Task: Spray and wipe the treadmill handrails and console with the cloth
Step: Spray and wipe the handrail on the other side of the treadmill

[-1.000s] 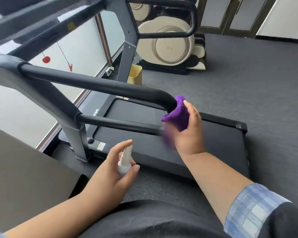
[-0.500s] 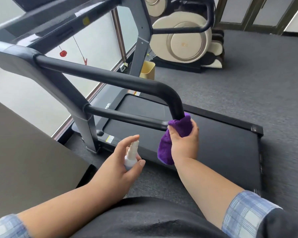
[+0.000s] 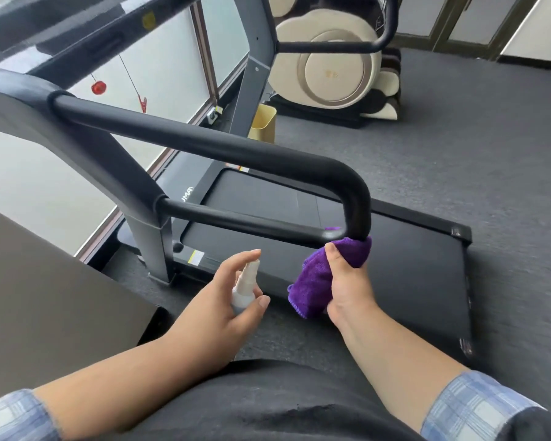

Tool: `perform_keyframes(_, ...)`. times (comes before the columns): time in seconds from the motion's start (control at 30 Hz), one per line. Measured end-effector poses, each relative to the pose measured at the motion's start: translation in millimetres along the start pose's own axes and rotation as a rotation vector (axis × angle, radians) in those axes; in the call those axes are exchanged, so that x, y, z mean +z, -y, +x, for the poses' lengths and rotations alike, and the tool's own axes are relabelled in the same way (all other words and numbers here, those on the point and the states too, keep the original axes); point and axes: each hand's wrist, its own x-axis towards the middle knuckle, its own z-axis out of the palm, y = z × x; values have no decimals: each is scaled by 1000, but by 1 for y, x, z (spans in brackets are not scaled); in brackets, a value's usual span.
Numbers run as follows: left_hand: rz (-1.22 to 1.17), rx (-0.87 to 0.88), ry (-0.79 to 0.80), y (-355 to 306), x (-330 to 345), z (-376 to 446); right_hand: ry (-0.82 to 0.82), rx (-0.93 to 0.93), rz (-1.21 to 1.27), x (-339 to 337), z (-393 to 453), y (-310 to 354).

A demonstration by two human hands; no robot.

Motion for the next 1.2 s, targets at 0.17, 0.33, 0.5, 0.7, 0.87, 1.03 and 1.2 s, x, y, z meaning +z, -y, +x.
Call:
perform_keyframes(0.17, -9, 46, 17, 18, -42, 20, -51, 186, -98, 44, -31, -25)
perform_keyframes(0.33, -37, 100, 46, 35, -76, 46, 36, -214, -494, 86, -72, -17)
perform_keyframes(0.5, -73, 186, 120, 54, -95, 64, -221, -844, -885, 88, -61, 18)
perform_keyframes(0.7, -93, 203, 207, 73, -128, 74, -344, -677, -1445, 95, -23, 15)
perform_keyframes(0.87, -80, 180, 211, 94, -162, 71, -390, -710, -1501, 127, -11, 6)
perform_keyframes(1.03, -46, 149, 158, 112, -190, 67, -251, -800, -1596, 194, -8, -19)
perform_keyframes(1.2, -13, 119, 125, 126, -216, 56, -5, -932, -1693, 268, -8, -54)
